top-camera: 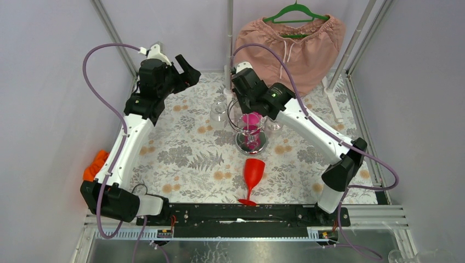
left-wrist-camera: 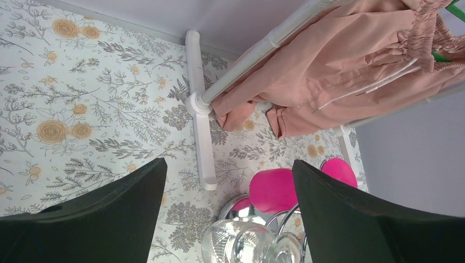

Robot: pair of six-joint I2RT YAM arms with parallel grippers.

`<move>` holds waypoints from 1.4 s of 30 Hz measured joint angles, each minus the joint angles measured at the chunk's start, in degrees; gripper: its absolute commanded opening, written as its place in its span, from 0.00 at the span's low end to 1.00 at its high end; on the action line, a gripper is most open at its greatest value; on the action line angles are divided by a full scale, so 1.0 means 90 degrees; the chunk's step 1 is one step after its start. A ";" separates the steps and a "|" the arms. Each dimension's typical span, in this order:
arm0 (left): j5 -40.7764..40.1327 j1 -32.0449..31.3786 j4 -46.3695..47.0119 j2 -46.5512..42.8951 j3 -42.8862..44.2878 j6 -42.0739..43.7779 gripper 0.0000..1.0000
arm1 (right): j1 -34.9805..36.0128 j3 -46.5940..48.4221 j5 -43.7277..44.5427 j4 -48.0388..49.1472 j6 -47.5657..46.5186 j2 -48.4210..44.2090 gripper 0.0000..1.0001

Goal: Take the wine glass off the wine glass rack

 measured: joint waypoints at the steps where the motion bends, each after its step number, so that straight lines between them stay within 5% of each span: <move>1: -0.0002 0.0000 -0.0007 0.0000 -0.0002 0.0002 0.93 | 0.0046 -0.0022 0.0002 0.0002 0.0002 -0.0024 0.00; 26: -0.0034 0.0000 -0.0039 0.0000 -0.0095 0.0002 0.93 | 0.0243 -0.0447 0.0408 0.0221 0.0406 -0.0226 0.01; 36: -0.0034 0.0000 -0.0078 0.0000 -0.0104 0.0002 0.93 | 0.0243 -0.0500 0.0605 0.0432 0.0471 -0.0260 0.40; 42: -0.0039 0.0000 -0.0112 0.0000 -0.0104 0.0002 0.93 | 0.0248 -0.0517 0.0789 0.0860 0.0469 -0.0680 0.46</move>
